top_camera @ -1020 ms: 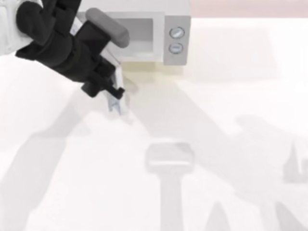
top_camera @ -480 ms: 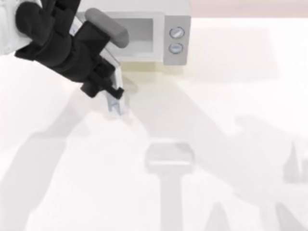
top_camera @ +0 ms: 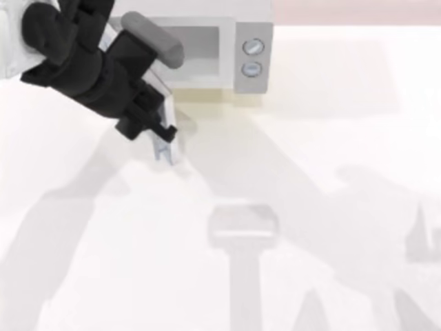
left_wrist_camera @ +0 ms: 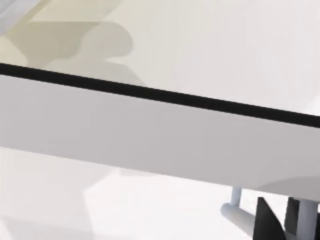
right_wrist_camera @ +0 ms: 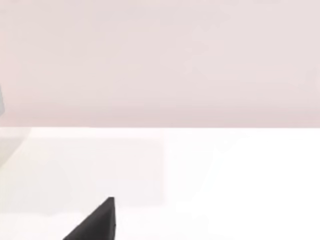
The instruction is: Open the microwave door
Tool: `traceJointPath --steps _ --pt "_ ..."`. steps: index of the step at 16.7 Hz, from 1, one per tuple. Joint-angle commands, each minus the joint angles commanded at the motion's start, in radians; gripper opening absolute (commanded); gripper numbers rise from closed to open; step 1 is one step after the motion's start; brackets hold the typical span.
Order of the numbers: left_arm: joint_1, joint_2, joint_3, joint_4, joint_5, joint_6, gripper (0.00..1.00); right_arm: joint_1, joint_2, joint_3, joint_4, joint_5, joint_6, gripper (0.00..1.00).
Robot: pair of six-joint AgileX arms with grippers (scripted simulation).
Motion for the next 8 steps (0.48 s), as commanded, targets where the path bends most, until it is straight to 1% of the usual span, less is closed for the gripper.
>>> traceJointPath --steps 5,8 --pt "-0.003 0.001 -0.002 -0.001 0.006 0.001 0.0 0.0 0.0 0.0 0.0 0.0 0.0 1.0" --pt "0.019 -0.005 -0.007 -0.016 0.03 0.055 0.0 0.0 0.0 0.0 0.0 0.0 0.0 1.0"
